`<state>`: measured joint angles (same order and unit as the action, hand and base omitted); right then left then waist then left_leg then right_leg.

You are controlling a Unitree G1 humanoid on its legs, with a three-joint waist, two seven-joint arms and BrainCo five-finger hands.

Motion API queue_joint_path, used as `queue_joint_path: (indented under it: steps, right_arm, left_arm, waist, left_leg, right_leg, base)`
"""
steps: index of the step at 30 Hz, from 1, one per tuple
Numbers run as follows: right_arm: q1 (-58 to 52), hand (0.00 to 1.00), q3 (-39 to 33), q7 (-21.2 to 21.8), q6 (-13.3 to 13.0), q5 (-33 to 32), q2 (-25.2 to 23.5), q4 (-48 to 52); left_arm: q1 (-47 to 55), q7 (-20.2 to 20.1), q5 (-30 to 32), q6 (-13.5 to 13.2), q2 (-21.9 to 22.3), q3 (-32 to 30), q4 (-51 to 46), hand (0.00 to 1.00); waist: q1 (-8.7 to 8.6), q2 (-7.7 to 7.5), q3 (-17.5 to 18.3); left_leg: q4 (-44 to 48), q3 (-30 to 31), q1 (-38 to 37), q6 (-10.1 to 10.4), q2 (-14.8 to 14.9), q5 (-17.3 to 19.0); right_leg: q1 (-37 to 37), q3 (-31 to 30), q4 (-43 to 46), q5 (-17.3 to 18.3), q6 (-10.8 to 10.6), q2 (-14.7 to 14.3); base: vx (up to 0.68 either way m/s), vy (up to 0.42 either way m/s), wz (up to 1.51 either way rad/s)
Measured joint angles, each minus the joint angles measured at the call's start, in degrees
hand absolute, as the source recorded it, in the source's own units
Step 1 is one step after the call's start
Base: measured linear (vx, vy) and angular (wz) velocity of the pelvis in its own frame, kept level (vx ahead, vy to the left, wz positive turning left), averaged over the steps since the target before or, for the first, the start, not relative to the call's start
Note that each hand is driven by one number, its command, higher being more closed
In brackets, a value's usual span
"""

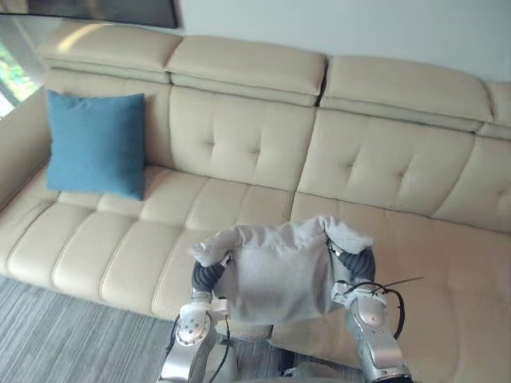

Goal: Pick up cushions and gather them together orderly.

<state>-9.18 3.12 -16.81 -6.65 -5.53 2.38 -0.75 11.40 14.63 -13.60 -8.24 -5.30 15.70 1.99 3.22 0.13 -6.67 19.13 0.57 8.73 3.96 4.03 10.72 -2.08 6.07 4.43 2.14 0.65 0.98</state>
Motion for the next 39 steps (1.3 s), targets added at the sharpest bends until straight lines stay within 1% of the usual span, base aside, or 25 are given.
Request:
queue_joint_path:
  steps: [2, 4, 6, 8, 12, 16, 18, 21, 23, 25, 26, 29, 30, 33, 35, 36, 37, 38, 39]
  right_arm:
    - [-0.74, 1.00, -0.02, 0.01, -0.02, -0.01, -0.19, 0.01]
    - [-0.96, 1.00, -0.01, 0.11, -0.01, -0.01, -0.18, 0.01]
    - [-1.00, 1.00, -0.04, 0.15, -0.01, 0.04, 0.01, -0.01]
    - [-0.91, 1.00, -0.06, 0.11, -0.01, 0.94, 0.06, -0.01]
    - [0.42, 1.00, -0.19, -0.53, 0.05, 1.19, 0.80, -0.35]
    - [9.80, 1.00, -0.05, -2.38, 0.28, 2.42, 2.56, -3.89]
    - [15.55, 1.00, 0.03, -3.40, 0.27, 2.41, 2.66, -5.37]
    - [21.20, 1.00, 0.52, -4.37, 0.22, 2.39, 2.79, -7.07]
    - [24.86, 1.00, 0.72, -5.10, 0.22, 2.35, 2.87, -7.92]
    - [27.48, 1.00, 1.58, -6.05, 0.18, 2.32, 3.54, -7.91]
    - [29.38, 1.00, 1.66, -6.48, 0.20, 2.15, 3.91, -7.95]
    - [30.96, 1.00, 1.79, -6.92, 0.26, 1.96, 3.60, -7.95]
    - [30.95, 1.00, 1.80, -6.99, 0.33, 1.74, 3.24, -7.95]
    - [31.11, 1.00, 1.73, -8.06, 0.46, 0.99, 3.07, -7.94]
    - [31.76, 1.00, 1.67, -8.64, 0.47, 0.94, 3.05, -7.93]
    - [32.85, 1.00, 1.52, -8.92, 0.47, 0.93, 3.05, -7.93]
    - [33.65, 1.00, 1.49, -9.09, 0.48, 0.92, 3.05, -7.93]
    - [35.27, 0.00, 1.36, -9.29, 0.47, 0.92, 2.95, -7.93]
    - [36.00, 0.00, 1.22, -9.42, 0.46, 0.92, 2.91, -7.93]
  left_arm:
    - [0.45, 0.00, 0.05, 0.00, -0.23, 0.08, -1.27, 1.00]
    - [0.43, -0.01, 0.17, -0.21, -0.32, 0.20, -1.70, 1.00]
    - [0.51, 0.00, 0.42, -0.16, -1.02, 1.05, -1.78, 1.00]
    - [0.50, 0.06, 1.22, -0.08, -1.82, 1.68, -1.77, 1.00]
    - [-1.09, 0.53, 2.41, 0.24, -3.01, 2.24, -1.77, 1.00]
    - [-8.30, 3.76, 4.66, 0.25, -5.27, 2.01, -1.73, 1.00]
    - [-13.16, 5.45, 5.19, 0.24, -5.59, 0.52, -1.66, 1.00]
    - [-18.08, 7.59, 5.63, 0.20, -5.64, -1.30, -0.75, 1.00]
    - [-21.84, 9.19, 5.63, 0.19, -5.62, -2.39, -0.08, 1.00]
    - [-25.13, 10.47, 5.61, -0.12, -5.75, -3.09, 0.52, 1.00]
    - [-28.03, 11.46, 5.54, -0.25, -5.79, -3.77, 1.79, 1.00]
    - [-31.45, 12.69, 5.24, -0.24, -5.94, -4.68, 3.67, 1.00]
    - [-31.51, 12.94, 4.59, -0.24, -5.93, -4.72, 3.73, 1.00]
    - [-33.11, 13.29, 4.31, -0.21, -5.54, -4.72, 4.97, 1.00]
    - [-35.14, 13.55, 4.30, -0.21, -5.52, -4.72, 6.35, 1.00]
    - [-36.91, 13.92, 4.30, -0.22, -5.68, -4.85, 7.33, 1.00]
    - [-38.18, 14.05, 4.30, -0.23, -5.71, -5.17, 8.10, 0.00]
    - [-40.32, 14.30, 4.26, -0.24, -5.98, -5.77, 9.15, 0.00]
    - [-41.32, 14.39, 4.21, -0.24, -6.27, -5.85, 9.66, 0.00]
  waist:
    - [-0.11, -0.20, 0.33]
    - [-0.11, -0.33, 0.68]
    - [-0.09, -0.43, 0.76]
    - [-0.04, -0.55, 1.02]
    - [-0.50, -0.59, 1.07]
    - [-0.49, -0.78, 1.02]
    - [-0.48, -1.12, 0.72]
    - [-0.56, -1.11, 0.57]
    - [-0.53, -1.21, -0.99]
    - [-0.47, -1.44, -1.38]
    - [-0.39, -1.57, -2.31]
    - [-0.06, -1.91, -4.05]
    - [0.02, -1.98, -4.14]
    - [-0.19, -2.05, -6.50]
    - [-0.18, -2.28, -7.18]
    - [-0.16, -2.28, -8.55]
    - [-0.14, -2.35, -9.04]
    - [-0.13, -2.36, -9.49]
    - [-0.11, -2.36, -9.49]
  left_leg:
    - [-2.66, -1.28, -2.68, -0.66, -1.03, -0.41]
    - [-4.69, -1.72, -3.51, -1.23, -1.40, -0.82]
    - [-6.67, -2.22, -4.31, -1.35, -1.50, -1.55]
    - [-9.05, -2.99, -4.90, -1.21, -1.45, -2.59]
    - [-12.00, -3.51, -4.82, -0.89, -1.25, -4.18]
    - [-14.83, -5.27, -3.88, -0.63, -1.07, -6.07]
    - [-15.12, -5.94, -1.27, -0.54, -0.96, -7.11]
    - [-15.38, -6.36, 1.38, -0.44, -0.83, -8.22]
    - [-16.07, -6.41, 1.75, -0.36, -0.75, -9.11]
    - [-15.94, -6.45, 4.23, -0.36, -0.60, -9.70]
    - [-15.91, -6.57, 5.82, -0.42, -0.64, -10.26]
    - [-15.85, -7.31, 8.17, -0.43, -0.58, -10.88]
    - [-15.60, -7.69, 9.10, -0.43, -0.52, -10.91]
    - [-13.91, -7.89, 10.46, -0.43, -0.32, -10.84]
    - [-13.33, -7.91, 12.35, -0.41, -0.18, -10.86]
    - [-12.43, -7.90, 13.01, -0.39, -0.05, -10.82]
    - [-12.08, -7.91, 13.68, -0.38, 0.02, -10.82]
    - [-11.50, -7.89, 15.07, -0.37, 0.12, -10.84]
    - [-11.05, -7.90, 15.90, -0.36, 0.16, -10.84]
  right_leg:
    - [1.04, -1.02, -0.43, 0.47, -0.95, 1.04]
    - [1.04, -1.85, -1.15, 0.35, -1.14, 1.23]
    - [1.08, -2.64, -2.80, -0.34, -1.70, 1.33]
    - [1.07, -3.57, -4.14, -1.25, -1.36, 1.17]
    - [0.36, -4.35, -6.74, -3.27, -1.06, 0.79]
    - [-1.96, -6.45, -8.58, -5.81, -0.58, 0.11]
    - [-4.71, -6.93, -9.45, -7.48, -0.47, -0.02]
    - [-7.71, -7.30, -9.45, -8.72, -0.40, -0.15]
    - [-8.43, -7.43, -9.45, -9.45, -0.49, -0.22]
    - [-10.86, -7.68, -9.45, -10.30, -0.46, -0.18]
    - [-12.57, -7.79, -9.45, -10.99, -0.63, -0.10]
    - [-15.19, -8.35, -9.45, -12.02, -0.65, -0.08]
    - [-16.12, -8.56, -9.45, -12.25, -0.68, -0.08]
    - [-16.75, -8.76, -9.44, -12.64, -0.70, -0.09]
    - [-18.37, -8.79, -9.44, -13.15, -0.64, -0.16]
    - [-18.65, -8.78, -9.44, -13.41, -0.64, -0.22]
    - [-19.18, -8.77, -9.44, -13.64, -0.68, -0.25]
    - [-20.33, -8.74, -9.44, -13.92, -0.76, -0.31]
    - [-20.95, -8.70, -9.44, -14.12, -0.74, -0.31]
  base:
    - [0.11, 0.106, -0.27]
    - [0.05, 0.032, -0.15]
    - [0.02, 0.001, -0.11]
    - [0.03, -0.024, -0.22]
    - [0.01, -0.029, -0.17]
    - [-0.06, -0.025, -0.27]
    - [-0.10, -0.021, -0.19]
    - [-0.09, -0.031, -0.10]
    - [-0.08, -0.036, -0.02]
    - [-0.12, -0.048, -0.02]
    - [-0.10, -0.041, -0.04]
    - [-0.10, -0.024, -0.10]
    - [-0.05, -0.017, -0.14]
    - [-0.04, -0.010, -0.06]
    - [-0.04, -0.018, 0.00]
    - [-0.05, -0.015, 0.00]
    - [-0.07, -0.022, 0.01]
    - [-0.05, -0.016, 0.01]
    - [-0.05, -0.023, 0.00]
